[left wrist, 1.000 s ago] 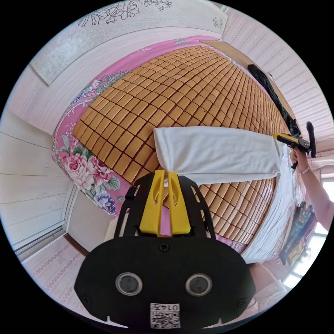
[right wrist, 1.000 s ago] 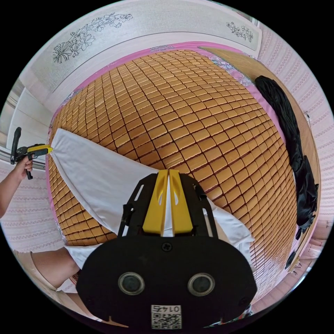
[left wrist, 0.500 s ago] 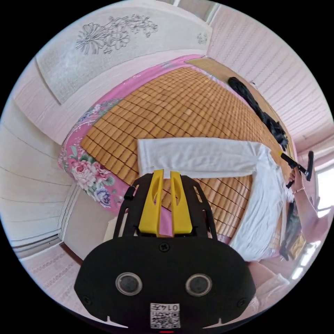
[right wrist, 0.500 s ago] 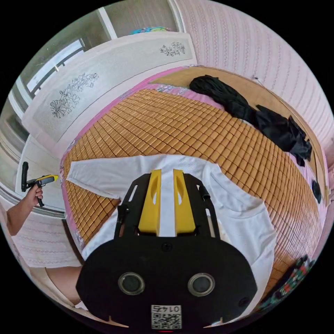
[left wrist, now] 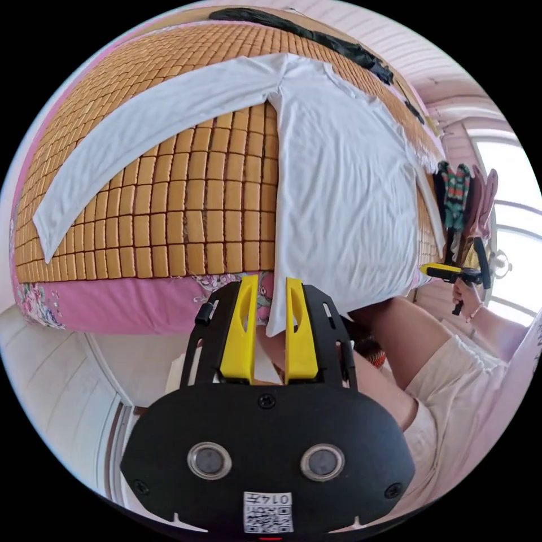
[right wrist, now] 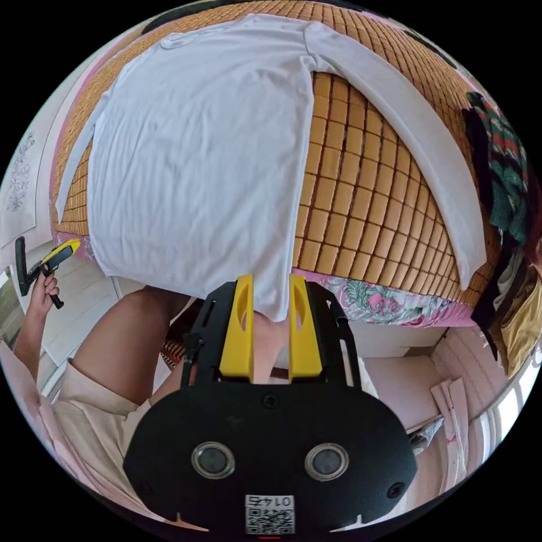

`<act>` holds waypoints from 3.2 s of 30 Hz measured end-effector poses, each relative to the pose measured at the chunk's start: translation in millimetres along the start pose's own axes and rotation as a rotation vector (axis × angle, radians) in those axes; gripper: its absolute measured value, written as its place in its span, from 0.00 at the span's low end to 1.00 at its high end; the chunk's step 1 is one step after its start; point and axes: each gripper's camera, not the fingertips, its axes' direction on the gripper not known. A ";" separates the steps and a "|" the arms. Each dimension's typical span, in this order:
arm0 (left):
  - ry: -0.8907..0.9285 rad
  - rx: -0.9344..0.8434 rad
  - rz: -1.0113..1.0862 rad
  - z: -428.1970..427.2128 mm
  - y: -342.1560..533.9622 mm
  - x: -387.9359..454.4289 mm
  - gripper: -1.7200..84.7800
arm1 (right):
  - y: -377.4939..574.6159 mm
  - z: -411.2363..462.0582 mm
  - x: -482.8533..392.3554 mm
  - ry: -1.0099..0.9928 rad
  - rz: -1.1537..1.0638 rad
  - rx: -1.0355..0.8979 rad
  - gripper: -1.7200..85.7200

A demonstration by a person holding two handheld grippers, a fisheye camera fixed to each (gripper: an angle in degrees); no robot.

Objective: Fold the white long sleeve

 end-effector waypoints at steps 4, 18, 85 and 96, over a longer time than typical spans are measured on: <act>-0.004 -0.127 -0.026 49.0 -11.8 18.8 0.11 | 7.8 26.5 30.6 -0.049 0.024 -0.062 0.06; -0.065 -0.157 -0.113 130.7 -59.1 62.9 0.01 | 67.4 53.4 109.7 -0.193 -0.046 0.036 0.09; 0.278 0.321 0.224 145.4 -343.1 124.6 0.01 | 143.1 30.5 46.2 -0.639 -1.041 0.350 0.13; 0.175 0.293 0.186 118.2 -297.3 73.8 0.01 | 134.0 46.5 -46.2 -0.415 -1.059 0.243 0.11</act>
